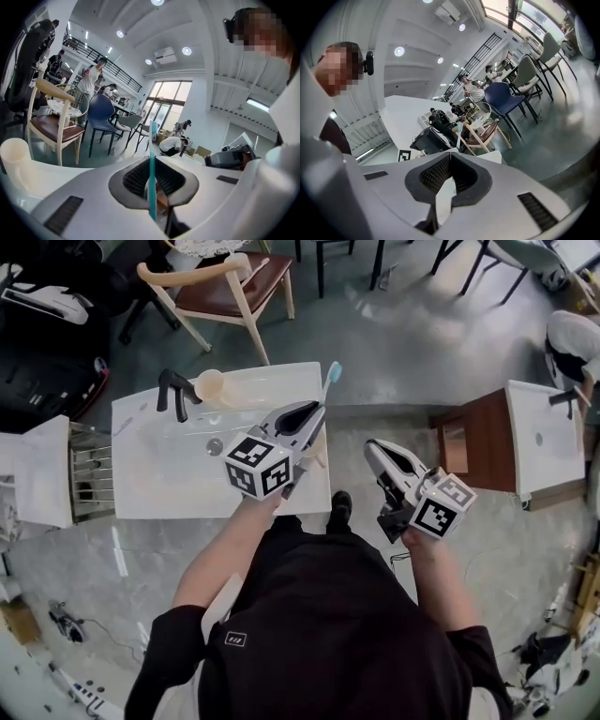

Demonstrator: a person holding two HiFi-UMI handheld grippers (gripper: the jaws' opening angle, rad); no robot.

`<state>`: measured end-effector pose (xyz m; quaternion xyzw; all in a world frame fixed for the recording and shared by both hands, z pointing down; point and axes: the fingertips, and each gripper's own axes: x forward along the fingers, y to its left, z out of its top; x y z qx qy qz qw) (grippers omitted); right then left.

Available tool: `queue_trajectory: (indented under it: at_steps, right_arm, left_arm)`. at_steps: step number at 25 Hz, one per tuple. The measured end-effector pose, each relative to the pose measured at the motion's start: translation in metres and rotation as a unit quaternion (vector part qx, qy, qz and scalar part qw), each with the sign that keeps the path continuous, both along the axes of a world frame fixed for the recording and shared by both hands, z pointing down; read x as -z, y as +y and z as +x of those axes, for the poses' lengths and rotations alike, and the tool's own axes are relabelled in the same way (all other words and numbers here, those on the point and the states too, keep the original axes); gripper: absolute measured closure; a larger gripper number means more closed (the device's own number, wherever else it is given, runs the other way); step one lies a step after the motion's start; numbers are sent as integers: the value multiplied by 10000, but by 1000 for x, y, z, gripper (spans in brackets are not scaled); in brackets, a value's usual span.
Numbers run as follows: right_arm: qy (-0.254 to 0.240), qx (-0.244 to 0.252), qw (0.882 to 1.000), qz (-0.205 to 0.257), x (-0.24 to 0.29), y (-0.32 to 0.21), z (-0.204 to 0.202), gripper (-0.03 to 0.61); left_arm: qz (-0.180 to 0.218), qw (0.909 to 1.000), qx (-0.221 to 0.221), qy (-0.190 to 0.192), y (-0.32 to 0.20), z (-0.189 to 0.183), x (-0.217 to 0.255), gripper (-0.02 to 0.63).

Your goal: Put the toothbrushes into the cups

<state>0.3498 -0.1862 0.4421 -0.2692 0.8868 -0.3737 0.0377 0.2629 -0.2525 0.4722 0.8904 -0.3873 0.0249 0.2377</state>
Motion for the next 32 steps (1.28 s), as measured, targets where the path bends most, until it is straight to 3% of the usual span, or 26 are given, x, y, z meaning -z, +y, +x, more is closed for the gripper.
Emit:
queue_trajectory:
  at_steps: [6, 11, 26, 32]
  right_arm:
    - [-75, -180, 9998, -93, -10, 10, 32, 551]
    - [-144, -182, 9996, -162, -14, 15, 45, 551]
    - [-200, 4, 9997, -100, -1, 4, 22, 551]
    - [-259, 39, 9996, -133, 0, -1, 13, 551]
  left_arm:
    - [-309, 9991, 301, 15, 0, 5, -45, 569]
    - [-187, 9993, 315, -109, 1, 10, -50, 569]
    - [-379, 9978, 391, -378, 5, -8, -51, 569]
    - [-484, 9961, 249, -692, 15, -10, -58, 569]
